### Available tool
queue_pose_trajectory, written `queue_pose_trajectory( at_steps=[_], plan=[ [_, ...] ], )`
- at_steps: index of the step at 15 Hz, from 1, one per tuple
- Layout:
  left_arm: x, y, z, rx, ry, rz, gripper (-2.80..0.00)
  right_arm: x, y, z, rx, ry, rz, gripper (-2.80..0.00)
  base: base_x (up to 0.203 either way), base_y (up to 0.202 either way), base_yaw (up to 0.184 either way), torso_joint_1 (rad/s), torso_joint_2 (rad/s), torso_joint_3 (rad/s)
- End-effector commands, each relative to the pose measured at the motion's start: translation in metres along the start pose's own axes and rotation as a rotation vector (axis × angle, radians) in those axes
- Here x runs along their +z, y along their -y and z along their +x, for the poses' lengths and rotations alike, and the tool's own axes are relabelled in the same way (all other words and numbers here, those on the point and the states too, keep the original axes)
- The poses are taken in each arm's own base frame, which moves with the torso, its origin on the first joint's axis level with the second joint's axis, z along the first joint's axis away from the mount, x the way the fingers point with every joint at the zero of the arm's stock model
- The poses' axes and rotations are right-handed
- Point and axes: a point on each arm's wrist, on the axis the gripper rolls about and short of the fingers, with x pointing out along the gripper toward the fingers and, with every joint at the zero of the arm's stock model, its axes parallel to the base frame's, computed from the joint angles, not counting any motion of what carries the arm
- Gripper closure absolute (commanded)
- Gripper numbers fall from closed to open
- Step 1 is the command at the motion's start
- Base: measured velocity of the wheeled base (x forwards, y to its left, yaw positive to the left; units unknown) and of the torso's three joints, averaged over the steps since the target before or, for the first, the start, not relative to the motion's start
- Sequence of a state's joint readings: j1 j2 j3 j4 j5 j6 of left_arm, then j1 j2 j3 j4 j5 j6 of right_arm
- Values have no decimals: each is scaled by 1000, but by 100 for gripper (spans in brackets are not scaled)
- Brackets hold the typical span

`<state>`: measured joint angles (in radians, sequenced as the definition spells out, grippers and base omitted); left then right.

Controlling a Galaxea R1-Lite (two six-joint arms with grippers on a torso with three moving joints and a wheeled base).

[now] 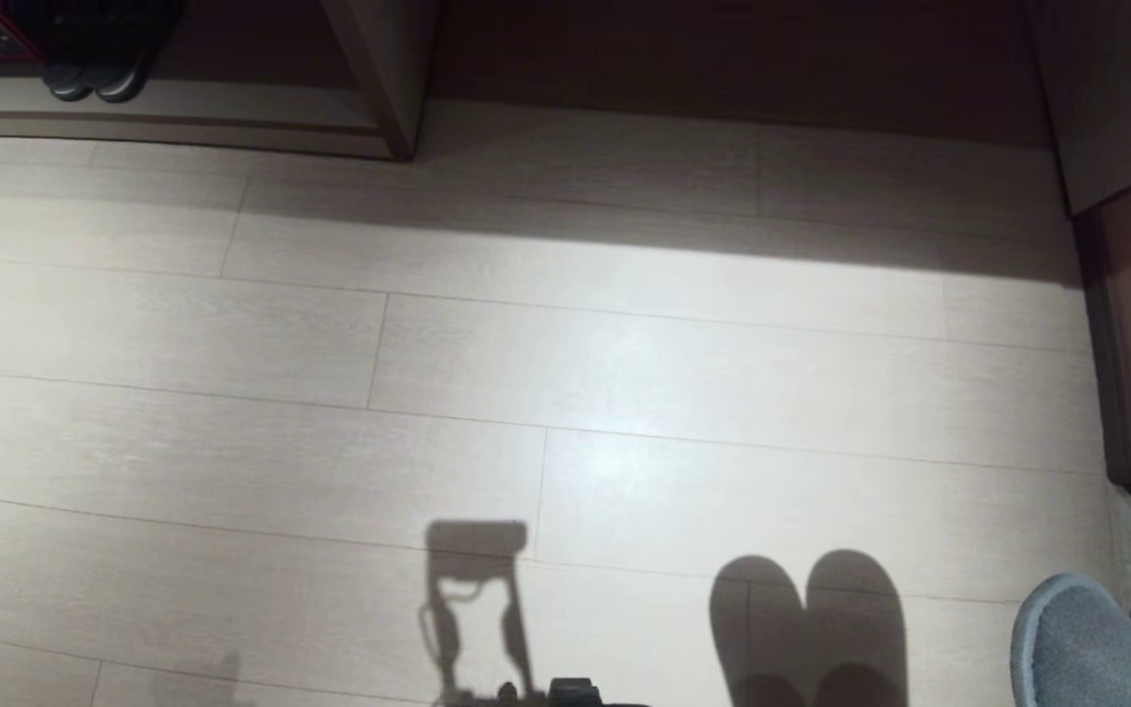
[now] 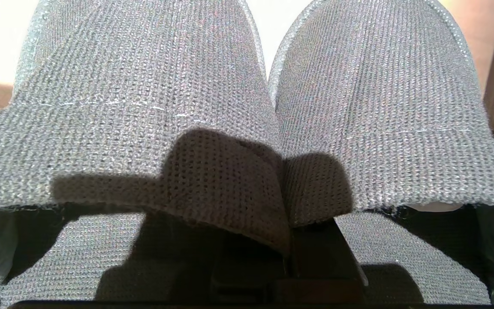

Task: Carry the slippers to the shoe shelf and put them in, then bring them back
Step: Place the slippers into the shoe cabinet

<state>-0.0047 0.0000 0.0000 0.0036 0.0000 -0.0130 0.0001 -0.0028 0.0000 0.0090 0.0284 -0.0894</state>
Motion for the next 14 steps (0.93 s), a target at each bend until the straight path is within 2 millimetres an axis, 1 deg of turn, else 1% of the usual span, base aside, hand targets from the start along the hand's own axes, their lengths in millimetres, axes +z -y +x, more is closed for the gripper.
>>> queue_pose_trajectory(
  at_steps=[1,14],
  plan=[
    [0,0,0,0,-2,-1,0,0,0,0,2,0,-1,0,0,0,0,2,7,198],
    [0,0,0,0,-3,-1,0,0,0,0,2,0,-1,0,0,0,0,3,1,202]
  ],
)
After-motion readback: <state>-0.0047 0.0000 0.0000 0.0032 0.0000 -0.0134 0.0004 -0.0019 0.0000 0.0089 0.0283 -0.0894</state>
